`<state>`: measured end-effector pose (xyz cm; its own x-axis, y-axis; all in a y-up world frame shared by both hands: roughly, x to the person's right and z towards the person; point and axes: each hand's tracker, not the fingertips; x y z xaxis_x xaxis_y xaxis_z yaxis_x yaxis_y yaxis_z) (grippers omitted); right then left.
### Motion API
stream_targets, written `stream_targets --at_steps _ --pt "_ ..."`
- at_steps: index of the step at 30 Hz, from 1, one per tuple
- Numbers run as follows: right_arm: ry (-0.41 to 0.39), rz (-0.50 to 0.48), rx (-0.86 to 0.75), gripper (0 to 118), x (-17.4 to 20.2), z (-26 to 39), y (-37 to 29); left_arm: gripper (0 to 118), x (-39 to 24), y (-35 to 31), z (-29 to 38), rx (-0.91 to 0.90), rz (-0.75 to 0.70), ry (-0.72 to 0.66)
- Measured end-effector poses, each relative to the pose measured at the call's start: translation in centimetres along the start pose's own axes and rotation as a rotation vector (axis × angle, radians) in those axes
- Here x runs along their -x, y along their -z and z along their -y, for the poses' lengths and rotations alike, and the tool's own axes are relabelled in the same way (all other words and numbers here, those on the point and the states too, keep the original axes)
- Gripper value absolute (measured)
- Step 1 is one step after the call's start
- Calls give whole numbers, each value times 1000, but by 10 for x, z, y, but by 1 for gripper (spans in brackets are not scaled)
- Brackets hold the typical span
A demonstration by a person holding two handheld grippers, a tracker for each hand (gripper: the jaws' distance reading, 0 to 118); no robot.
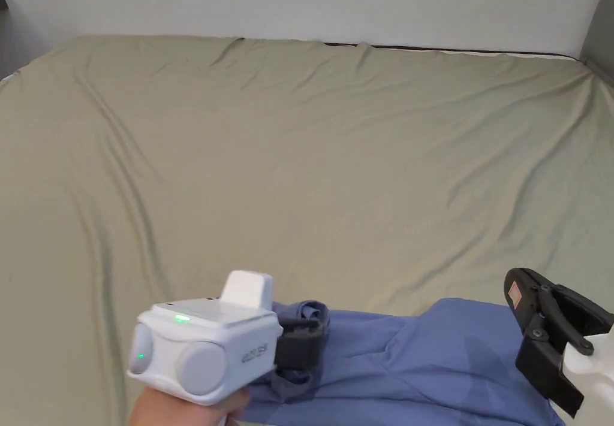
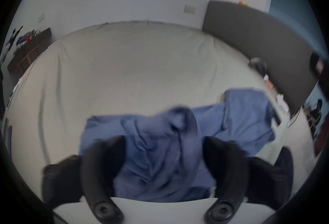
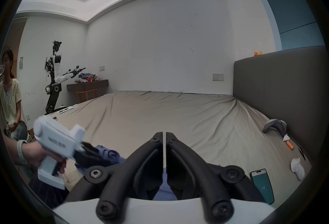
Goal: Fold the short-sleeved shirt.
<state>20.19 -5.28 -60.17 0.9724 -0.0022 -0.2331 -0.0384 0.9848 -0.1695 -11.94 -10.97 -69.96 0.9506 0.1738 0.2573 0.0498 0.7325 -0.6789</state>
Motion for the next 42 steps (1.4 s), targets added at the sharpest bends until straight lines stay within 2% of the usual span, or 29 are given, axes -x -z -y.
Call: stream_targets --at_steps 3,4,5,7,8,10,12,15,19,22,24,27,32,33,34,35,36,37,38,42 --pt "6 1 4 3 -1 2 1 98 27 -21 -12 -99 -18 -105" --pt "7 -1 5 3 -1 3 1 95 34 -18 -11 -106 -12 -152" --pt "5 -5 9 3 0 3 2 84 44 -15 -8 -104 -1 -204" --pt "5 -12 13 3 3 4 3 27 53 -6 4 -86 -10 -285" --pt "4 -16 13 3 4 3 3 6 55 4 13 -60 11 -303" --pt "-2 -24 6 3 8 2 1 4 54 23 28 38 -11 -317" --pt "-9 -28 -1 3 10 1 1 3 51 29 40 -22 -79 -351" --pt "-19 -32 -4 3 12 1 1 3 38 34 41 -32 -17 -372" --pt "-10 -36 14 3 11 4 5 3 -11 38 37 -51 -23 -163" --pt "-3 -36 15 3 10 4 6 3 -40 47 36 -6 48 -146" --pt "-4 -35 13 3 9 3 6 3 -53 56 39 47 37 -78" --pt "2 -34 16 3 8 4 5 0 -45 53 38 41 27 -78" --pt "-1 -29 17 3 6 5 4 0 5 -13 9 -92 56 -46" --pt "-1 -33 24 3 7 5 5 9 23 -20 6 -90 69 -58" --pt "-3 -38 31 3 8 6 6 35 39 -22 4 -65 122 -88" --pt "-8 -39 35 3 9 7 7 74 57 -22 3 1 155 -109" --pt "-14 -37 37 3 12 8 7 107 74 -20 6 49 145 -127" --pt "-18 -39 39 3 13 8 8 111 87 -23 9 38 145 -156" --pt "-23 -43 41 3 15 7 8 107 110 -28 12 28 195 -215" --pt "-44 -44 38 3 20 7 9 106 196 -14 34 150 407 -623"
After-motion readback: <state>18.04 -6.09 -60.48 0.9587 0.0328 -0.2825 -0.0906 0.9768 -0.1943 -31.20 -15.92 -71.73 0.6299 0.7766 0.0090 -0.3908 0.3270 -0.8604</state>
